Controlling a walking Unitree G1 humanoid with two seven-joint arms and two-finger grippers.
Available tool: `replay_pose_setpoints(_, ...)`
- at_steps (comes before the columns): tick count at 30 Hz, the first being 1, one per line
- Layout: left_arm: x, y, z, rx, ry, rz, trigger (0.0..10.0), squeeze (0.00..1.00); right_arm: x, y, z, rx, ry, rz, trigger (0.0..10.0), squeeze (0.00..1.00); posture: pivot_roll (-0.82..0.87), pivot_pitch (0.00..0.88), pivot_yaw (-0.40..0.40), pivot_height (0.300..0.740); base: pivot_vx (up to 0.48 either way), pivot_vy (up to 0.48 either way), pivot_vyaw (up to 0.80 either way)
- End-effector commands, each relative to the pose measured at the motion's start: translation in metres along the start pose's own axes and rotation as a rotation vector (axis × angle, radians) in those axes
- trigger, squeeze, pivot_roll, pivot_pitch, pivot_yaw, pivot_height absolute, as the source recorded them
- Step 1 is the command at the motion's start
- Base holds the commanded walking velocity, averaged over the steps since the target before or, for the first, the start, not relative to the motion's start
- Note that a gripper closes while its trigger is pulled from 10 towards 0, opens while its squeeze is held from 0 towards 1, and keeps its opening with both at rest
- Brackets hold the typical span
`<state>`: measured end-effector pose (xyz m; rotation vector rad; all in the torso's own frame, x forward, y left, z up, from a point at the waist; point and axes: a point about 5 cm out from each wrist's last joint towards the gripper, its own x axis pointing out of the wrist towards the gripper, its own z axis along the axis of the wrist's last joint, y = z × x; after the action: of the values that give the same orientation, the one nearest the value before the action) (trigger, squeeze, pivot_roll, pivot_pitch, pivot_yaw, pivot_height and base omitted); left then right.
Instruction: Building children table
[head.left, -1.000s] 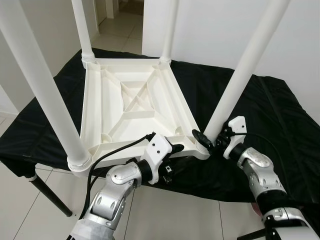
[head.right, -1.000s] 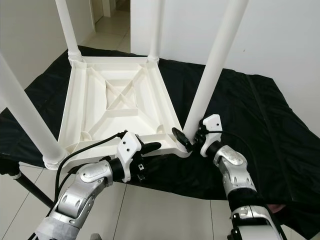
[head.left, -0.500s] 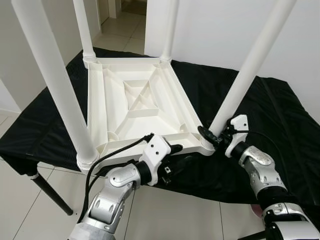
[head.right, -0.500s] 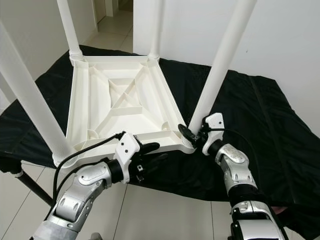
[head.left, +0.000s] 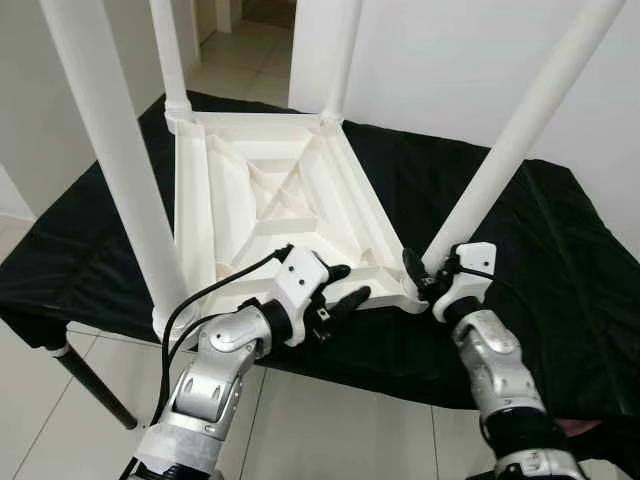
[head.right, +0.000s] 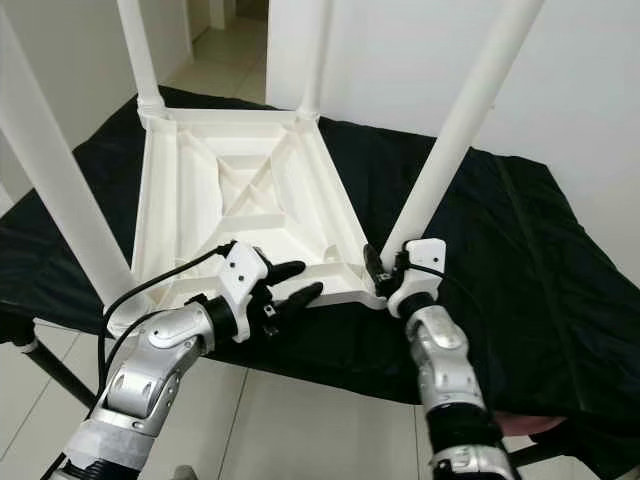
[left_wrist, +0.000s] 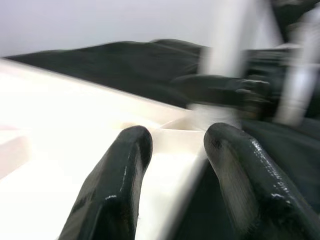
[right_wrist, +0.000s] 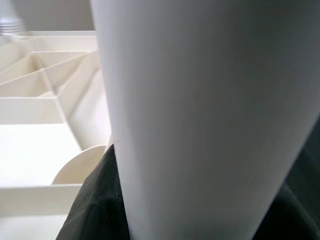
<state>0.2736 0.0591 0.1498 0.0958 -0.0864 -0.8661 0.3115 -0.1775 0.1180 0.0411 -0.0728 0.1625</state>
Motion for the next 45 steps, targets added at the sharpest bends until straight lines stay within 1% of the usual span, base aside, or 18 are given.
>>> replay_pose_setpoints(1, 0.002, 0.0, 0.001, 0.011, 0.002, 0.033, 10.0, 0.0, -0.006, -0.007, -0.011, -0.007, 0.069, -0.094, 0.0, 0.0, -0.06, 0.0, -0.104, 0.74, 0.0, 0.0, 0.0)
replay_pose_setpoints(7, 0.0, 0.001, 0.0, 0.021, 0.021, 0.02, 10.0, 0.0, -0.007, 0.001, -0.008, -0.03, 0.046, -0.321, 0.0, 0.0, -0.05, 0.0, -0.068, 0.74, 0.0, 0.0, 0.0)
replay_pose_setpoints(13, -0.003, 0.009, 0.003, 0.026, 0.02, 0.026, 10.0, 0.0, -0.013, 0.005, -0.01, -0.021, 0.076, -0.479, 0.0, 0.0, -0.06, 0.0, -0.041, 0.74, 0.0, 0.0, 0.0)
replay_pose_setpoints(16, 0.0, 0.012, 0.005, 0.029, 0.014, 0.042, 10.0, 0.0, -0.013, 0.009, -0.007, -0.009, 0.082, -0.491, 0.0, 0.0, -0.07, 0.0, -0.028, 0.74, 0.0, 0.0, 0.0)
replay_pose_setpoints(17, 0.001, 0.014, 0.007, 0.027, 0.008, 0.047, 10.0, 0.0, -0.013, 0.011, -0.006, 0.003, 0.082, -0.485, 2.6, 0.0, -0.07, 0.0, -0.028, 0.74, 0.0, 0.0, 0.0)
replay_pose_setpoints(18, 0.001, 0.014, 0.007, 0.027, 0.008, 0.047, 10.0, 0.0, -0.013, 0.011, -0.006, 0.003, 0.082, -0.485, 2.6, 0.0, -0.07, 0.0, -0.028, 0.74, 0.0, 0.0, 0.0)
replay_pose_setpoints(19, 0.002, 0.015, 0.009, 0.026, 0.001, 0.051, 10.0, 0.0, -0.012, 0.012, -0.006, 0.002, 0.083, -0.48, 4.2, 0.0, -0.07, 0.0, -0.028, 0.74, 0.0, 0.0, 0.0)
replay_pose_setpoints(20, 0.004, 0.016, 0.01, 0.027, -0.006, 0.052, 10.0, 0.0, -0.01, 0.012, -0.005, -0.003, 0.076, -0.48, 10.0, 0.0, -0.08, 0.0, -0.035, 0.74, 0.0, 0.0, 0.0)
replay_pose_setpoints(21, 0.005, 0.017, 0.011, 0.028, -0.009, 0.052, 10.0, 0.0, -0.009, 0.012, -0.005, -0.01, 0.071, -0.482, 10.0, 0.0, -0.08, 0.0, -0.035, 0.74, 0.0, 0.0, 0.0)
replay_pose_setpoints(22, 0.007, 0.017, 0.011, 0.034, -0.012, 0.055, 10.0, 0.0, -0.008, 0.009, -0.002, -0.023, 0.057, -0.484, 10.0, 1.0, -0.08, 0.0, -0.032, 0.74, 0.0, 0.0, 0.0)
replay_pose_setpoints(31, 0.012, 0.016, 0.014, 0.029, -0.032, 0.058, 10.0, 0.0, -0.003, -0.004, 0.013, -0.038, -0.004, -0.392, 10.0, 1.0, -0.09, 0.0, -0.032, 0.74, 0.0, 0.0, 0.0)
replay_pose_setpoints(32, 0.013, 0.014, 0.014, 0.031, -0.033, 0.05, 10.0, 0.0, -0.002, -0.008, 0.015, -0.03, -0.004, -0.337, 10.0, 0.39, -0.09, 0.0, -0.033, 0.74, 0.0, 0.0, 0.0)
replay_pose_setpoints(33, 0.013, 0.012, 0.014, 0.036, -0.034, 0.041, 10.0, 0.0, -0.001, -0.011, 0.016, -0.021, -0.003, -0.283, 10.0, 0.0, -0.09, 0.0, -0.032, 0.74, 0.0, 0.0, 0.0)
replay_pose_setpoints(35, 0.013, 0.011, 0.013, 0.041, -0.029, 0.033, 10.0, 0.0, 0.001, -0.014, 0.019, -0.039, -0.01, -0.191, 10.0, 0.0, -0.08, 0.0, -0.031, 0.74, 0.0, 0.0, 0.0)
replay_pose_setpoints(37, 0.013, 0.011, 0.013, 0.041, -0.029, 0.033, 10.0, 0.0, 0.001, -0.014, 0.019, -0.039, -0.01, -0.191, 10.0, 0.0, -0.08, 0.0, -0.031, 0.74, 0.0, 0.0, 0.0)
replay_pose_setpoints(39, 0.013, 0.01, 0.012, 0.036, -0.024, 0.027, 10.0, 0.0, 0.003, -0.017, 0.022, -0.071, -0.014, -0.054, 10.0, 0.0, -0.08, 0.0, -0.026, 0.74, 0.0, 0.0, 0.0)
replay_pose_setpoints(40, 0.013, 0.01, 0.012, 0.036, -0.024, 0.027, 10.0, 0.0, 0.003, -0.017, 0.022, -0.071, -0.014, -0.054, 10.0, 0.0, -0.08, 0.0, -0.026, 0.74, 0.0, 0.0, 0.0)
replay_pose_setpoints(45, 0.012, 0.0, 0.005, 0.027, 0.006, -0.005, 10.0, 0.0, 0.01, -0.021, 0.025, -0.135, -0.008, 0.192, 10.0, 0.0, -0.08, 0.0, -0.024, 0.74, 0.0, 0.0, 0.0)
